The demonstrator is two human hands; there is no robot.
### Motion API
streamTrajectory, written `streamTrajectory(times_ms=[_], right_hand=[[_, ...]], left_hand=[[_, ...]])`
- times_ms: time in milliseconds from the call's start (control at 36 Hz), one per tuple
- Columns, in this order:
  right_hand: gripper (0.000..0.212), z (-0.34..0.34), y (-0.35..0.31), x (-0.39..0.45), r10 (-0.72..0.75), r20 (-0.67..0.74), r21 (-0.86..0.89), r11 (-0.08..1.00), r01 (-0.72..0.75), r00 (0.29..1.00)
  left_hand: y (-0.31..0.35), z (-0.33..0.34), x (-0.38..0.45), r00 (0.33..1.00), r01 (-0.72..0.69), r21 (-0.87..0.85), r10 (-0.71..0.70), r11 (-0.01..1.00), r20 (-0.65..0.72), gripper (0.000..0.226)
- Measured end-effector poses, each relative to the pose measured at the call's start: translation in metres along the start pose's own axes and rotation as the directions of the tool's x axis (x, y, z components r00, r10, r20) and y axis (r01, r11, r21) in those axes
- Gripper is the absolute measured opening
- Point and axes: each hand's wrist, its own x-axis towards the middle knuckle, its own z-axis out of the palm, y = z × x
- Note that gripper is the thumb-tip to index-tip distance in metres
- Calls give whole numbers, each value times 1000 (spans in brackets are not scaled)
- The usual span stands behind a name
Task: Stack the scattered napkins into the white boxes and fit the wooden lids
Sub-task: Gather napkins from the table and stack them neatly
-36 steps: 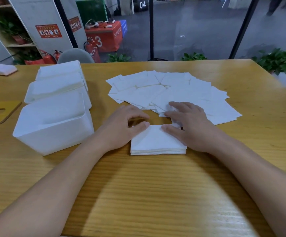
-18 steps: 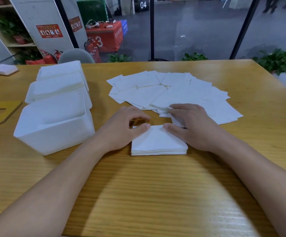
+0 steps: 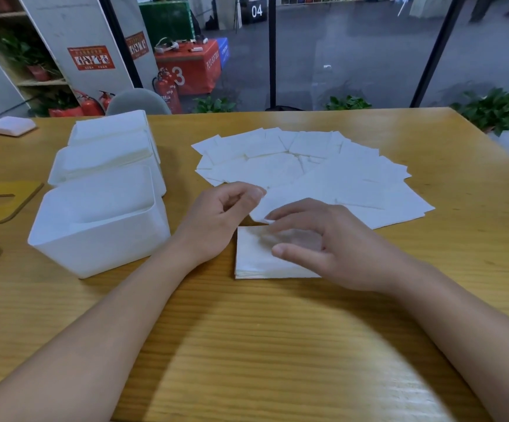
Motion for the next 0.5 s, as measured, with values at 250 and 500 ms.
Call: streamTrajectory(times_ms=[250, 500], right_hand=[[42, -11, 8, 2, 95, -336, 99, 993, -65, 937], [53, -16, 17, 7, 331, -231, 446, 872, -202, 915]], left_hand=[[-3, -4, 3, 987, -117, -111, 104, 987, -122, 16], [10, -1, -5, 991, -135, -367, 130, 920, -39, 40]])
